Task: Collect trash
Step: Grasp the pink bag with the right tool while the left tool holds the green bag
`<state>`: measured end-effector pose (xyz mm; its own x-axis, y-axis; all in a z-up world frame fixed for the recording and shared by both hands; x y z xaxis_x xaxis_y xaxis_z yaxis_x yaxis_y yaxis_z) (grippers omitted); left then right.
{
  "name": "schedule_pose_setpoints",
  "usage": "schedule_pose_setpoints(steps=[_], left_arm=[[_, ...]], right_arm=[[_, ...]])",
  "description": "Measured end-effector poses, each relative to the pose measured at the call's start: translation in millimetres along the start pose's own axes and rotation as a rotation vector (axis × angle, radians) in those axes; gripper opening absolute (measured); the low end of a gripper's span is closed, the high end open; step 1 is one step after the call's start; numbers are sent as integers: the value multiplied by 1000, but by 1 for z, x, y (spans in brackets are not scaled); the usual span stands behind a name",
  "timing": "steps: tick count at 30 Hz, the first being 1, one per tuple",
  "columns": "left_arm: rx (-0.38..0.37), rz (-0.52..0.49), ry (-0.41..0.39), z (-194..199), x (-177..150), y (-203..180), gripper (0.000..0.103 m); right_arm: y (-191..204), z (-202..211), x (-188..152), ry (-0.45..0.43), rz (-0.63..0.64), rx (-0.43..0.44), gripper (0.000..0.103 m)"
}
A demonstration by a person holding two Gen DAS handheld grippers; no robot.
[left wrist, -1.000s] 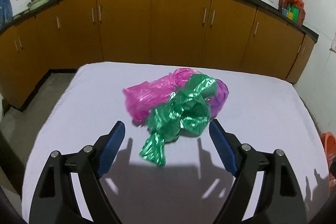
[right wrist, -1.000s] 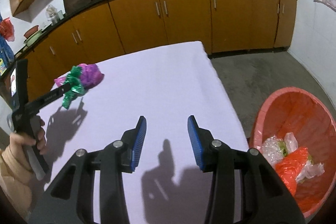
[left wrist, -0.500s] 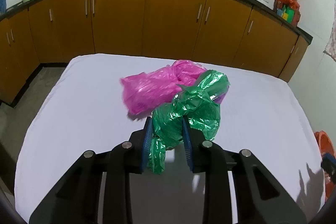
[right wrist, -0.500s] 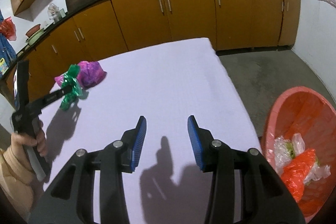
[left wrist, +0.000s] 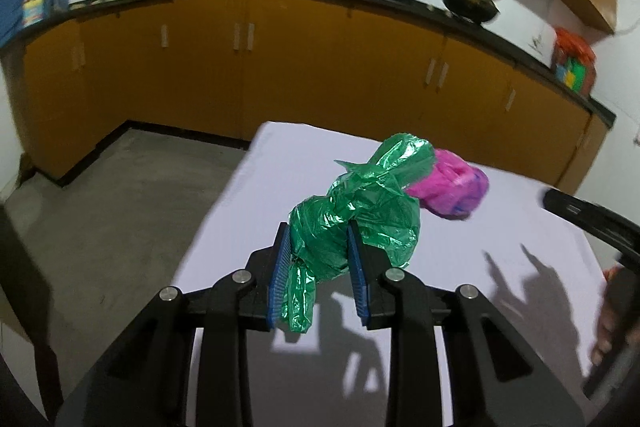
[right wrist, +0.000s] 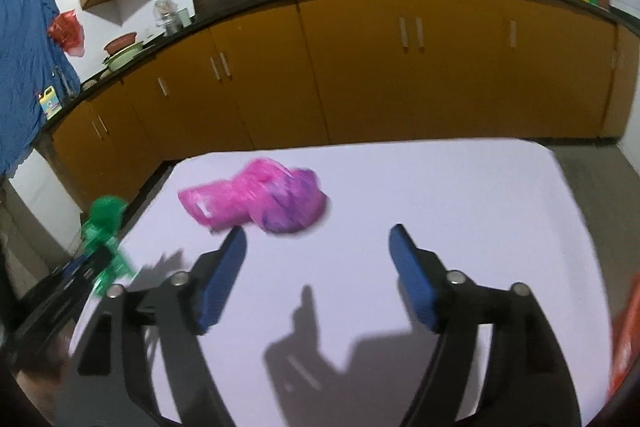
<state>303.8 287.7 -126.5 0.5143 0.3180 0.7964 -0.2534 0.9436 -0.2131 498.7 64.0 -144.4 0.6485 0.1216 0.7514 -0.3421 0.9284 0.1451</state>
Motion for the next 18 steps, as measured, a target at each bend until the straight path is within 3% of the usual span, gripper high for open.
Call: schedule_pose_setpoints(steps=[5, 10, 11, 12, 14, 15, 18], left_arm=[[25, 35, -25, 16, 0, 22, 28], [32, 36, -30, 22, -1, 26, 28], [32, 33, -31, 23, -1, 26, 28], [33, 29, -30, 23, -1, 25, 28], [30, 27, -28, 24, -1, 22, 28], [29, 25, -27, 25, -1, 21, 28], [15, 8, -27, 28, -2, 9, 28]], right_arm=[[31, -59, 20, 61, -9, 7, 81], [35, -96, 19, 119, -5, -31, 81], [33, -100, 18, 128, -8, -28, 76], [32, -104, 14, 153, -9, -15, 56], [32, -106, 8, 175, -13, 7, 44], [32, -105, 7, 177, -8, 9, 32], [22, -88, 1, 174, 20, -12, 26]])
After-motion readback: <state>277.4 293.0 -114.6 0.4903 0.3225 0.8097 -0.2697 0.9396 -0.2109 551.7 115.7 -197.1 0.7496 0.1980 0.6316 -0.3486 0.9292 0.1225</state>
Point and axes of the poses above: each gripper's, at about its wrist camera, not at the fingertips, and z roughly against the way its jaws point, y to its left, x to its top, the point moved 8 cm from there along -z, roughly the way its jaws point, and after that the axes turned 6 degrees about -x, right-handed, at the moved point
